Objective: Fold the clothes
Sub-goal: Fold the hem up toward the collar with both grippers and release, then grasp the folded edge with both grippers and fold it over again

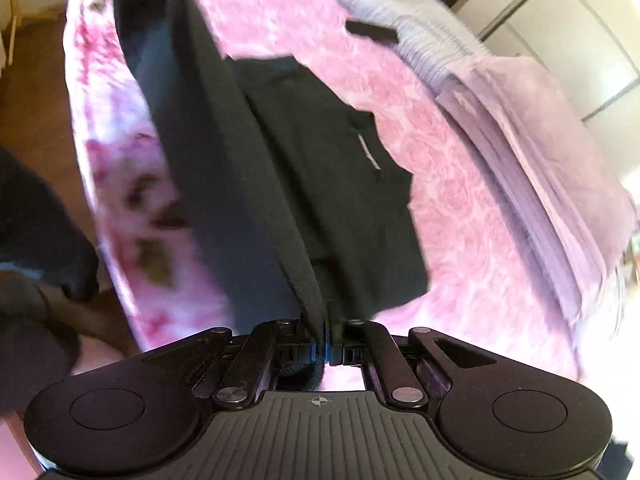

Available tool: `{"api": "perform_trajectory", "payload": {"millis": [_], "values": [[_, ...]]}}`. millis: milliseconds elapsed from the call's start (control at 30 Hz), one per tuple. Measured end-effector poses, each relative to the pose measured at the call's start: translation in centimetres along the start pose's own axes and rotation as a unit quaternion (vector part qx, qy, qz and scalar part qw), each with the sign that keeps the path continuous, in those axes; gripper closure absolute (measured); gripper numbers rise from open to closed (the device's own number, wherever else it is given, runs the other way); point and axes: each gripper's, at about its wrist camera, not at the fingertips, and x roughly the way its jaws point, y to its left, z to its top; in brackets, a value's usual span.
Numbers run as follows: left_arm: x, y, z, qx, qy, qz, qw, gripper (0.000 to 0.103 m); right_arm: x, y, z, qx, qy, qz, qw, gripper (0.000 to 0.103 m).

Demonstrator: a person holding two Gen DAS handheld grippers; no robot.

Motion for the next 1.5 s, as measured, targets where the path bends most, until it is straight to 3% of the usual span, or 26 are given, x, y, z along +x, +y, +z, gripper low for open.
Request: {"api": "perform_trajectory", "payload": {"millis": [133, 367, 533, 700, 800, 867, 900, 933, 1000, 1067, 1167, 1267, 1333, 1500], "values": [[7.2, 6.3, 2.8, -0.003, -0.010, -0.017, 0.9998, 0.101, 7.1, -7.0, 3.7, -0.006, 0.034, 0.013, 0.999, 0.101], [19.6, 14.4, 4.3, -0.020, 0.018, -0.084, 0.9961, 0.101, 18.6, -16.6, 7.1, 0.021, 0.082, 0.072, 0.994, 0.101], [24.6, 18.1, 5.1, -0.039, 0.031, -0.114, 0.9922, 0.101, 23.7, -20.8, 8.5, 0.064, 0.100, 0.103, 0.988, 0.101], [28.4, 19.7, 6.6, -0.049, 0.048, -0.121, 0.9903, 0.099, 27.2, -22.9, 8.3, 0.099, 0.117, 0.129, 0.980, 0.101], [30.9, 20.3, 6.8, -0.062, 0.071, -0.120, 0.9882, 0.092, 29.6, -24.0, 7.5, 0.124, 0.121, 0.154, 0.973, 0.101], [32.3, 21.0, 6.7, -0.083, 0.084, -0.115, 0.9863, 0.077, 31.2, -24.6, 6.9, 0.144, 0.123, 0.175, 0.966, 0.100], [32.6, 21.5, 6.6, -0.097, 0.086, -0.109, 0.9855, 0.067, 31.6, -24.8, 6.6, 0.152, 0.125, 0.181, 0.964, 0.096], [32.7, 22.1, 6.5, -0.111, 0.086, -0.098, 0.9852, 0.066, 31.8, -25.2, 6.3, 0.164, 0.124, 0.162, 0.965, 0.073], [32.4, 23.3, 6.2, -0.140, 0.084, -0.059, 0.9849, 0.070, 31.7, -26.4, 5.5, 0.207, 0.112, 0.110, 0.966, 0.044], [31.7, 25.0, 5.6, -0.184, 0.085, -0.024, 0.9790, 0.074, 30.7, -28.3, 4.0, 0.286, 0.088, 0.079, 0.951, 0.044], [29.6, 25.7, 4.5, -0.222, 0.083, -0.017, 0.9713, 0.074, 29.4, -30.2, 1.6, 0.379, 0.081, 0.053, 0.920, 0.044], [27.6, 25.8, 3.4, -0.256, 0.080, -0.020, 0.9632, 0.071, 28.5, -29.1, 0.5, 0.413, 0.064, 0.076, 0.905, 0.044], [26.7, 24.7, 2.5, -0.283, 0.083, -0.044, 0.9545, 0.065, 27.9, -28.4, -0.2, 0.434, 0.053, 0.092, 0.895, 0.044], [28.6, 21.6, 0.4, -0.317, 0.113, -0.076, 0.9385, 0.062, 27.4, -26.6, -2.0, 0.488, 0.027, 0.124, 0.864, 0.044]]}}
